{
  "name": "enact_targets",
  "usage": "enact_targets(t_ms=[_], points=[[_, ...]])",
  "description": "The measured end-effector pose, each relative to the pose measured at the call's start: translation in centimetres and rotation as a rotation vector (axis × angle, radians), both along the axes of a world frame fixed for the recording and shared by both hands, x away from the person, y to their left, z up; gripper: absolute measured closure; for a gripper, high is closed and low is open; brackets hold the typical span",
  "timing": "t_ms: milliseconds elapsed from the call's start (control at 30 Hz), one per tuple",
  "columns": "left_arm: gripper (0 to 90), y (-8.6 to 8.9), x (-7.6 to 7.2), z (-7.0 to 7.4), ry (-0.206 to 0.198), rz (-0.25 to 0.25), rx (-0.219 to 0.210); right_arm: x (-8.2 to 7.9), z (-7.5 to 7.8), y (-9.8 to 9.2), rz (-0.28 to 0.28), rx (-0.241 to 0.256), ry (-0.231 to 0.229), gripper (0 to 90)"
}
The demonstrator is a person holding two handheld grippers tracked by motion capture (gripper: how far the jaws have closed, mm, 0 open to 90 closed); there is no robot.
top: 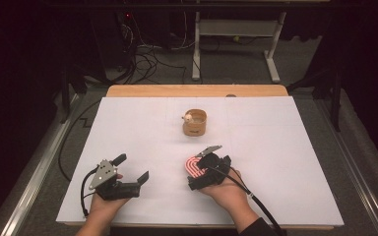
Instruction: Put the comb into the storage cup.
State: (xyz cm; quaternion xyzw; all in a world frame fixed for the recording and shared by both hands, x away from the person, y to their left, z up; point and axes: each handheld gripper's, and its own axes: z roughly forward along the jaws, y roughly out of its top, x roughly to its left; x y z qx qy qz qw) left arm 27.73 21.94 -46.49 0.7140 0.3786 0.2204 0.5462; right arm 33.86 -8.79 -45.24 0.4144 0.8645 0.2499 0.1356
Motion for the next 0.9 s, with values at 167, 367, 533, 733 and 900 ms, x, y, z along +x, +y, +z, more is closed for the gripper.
enact_targets(t_ms=[167, 367, 533, 733, 900], points=[[0.0, 0.04, -0.05, 0.07, -0.005, -0.001, -0.002, 0.0, 0.07, -0.1, -0.012, 0.001, 0.006, 2.6], [0.0, 0.02, -0.13, 0.15, -0.007, 0.0, -0.001, 0.09, 0.13, -0.2, -0.01, -0.006, 0.023, 5.7], [0.0, 0.05, -0.11, 0.11, -0.007, 0.003, -0.002, 0.04, 0.13, -0.5, -0.017, 0.004, 0.024, 6.2], [0.0, 0.14, -0.16, 0.2, -0.012, 0.005, -0.007, -0.11, -0.06, -0.78, -0.013, 0.012, 0.009, 7.8], [0.0, 0.14, -0.09, 0.17, -0.01, 0.006, -0.007, -0.24, -0.04, -0.78, -0.011, 0.024, -0.009, 15.7]])
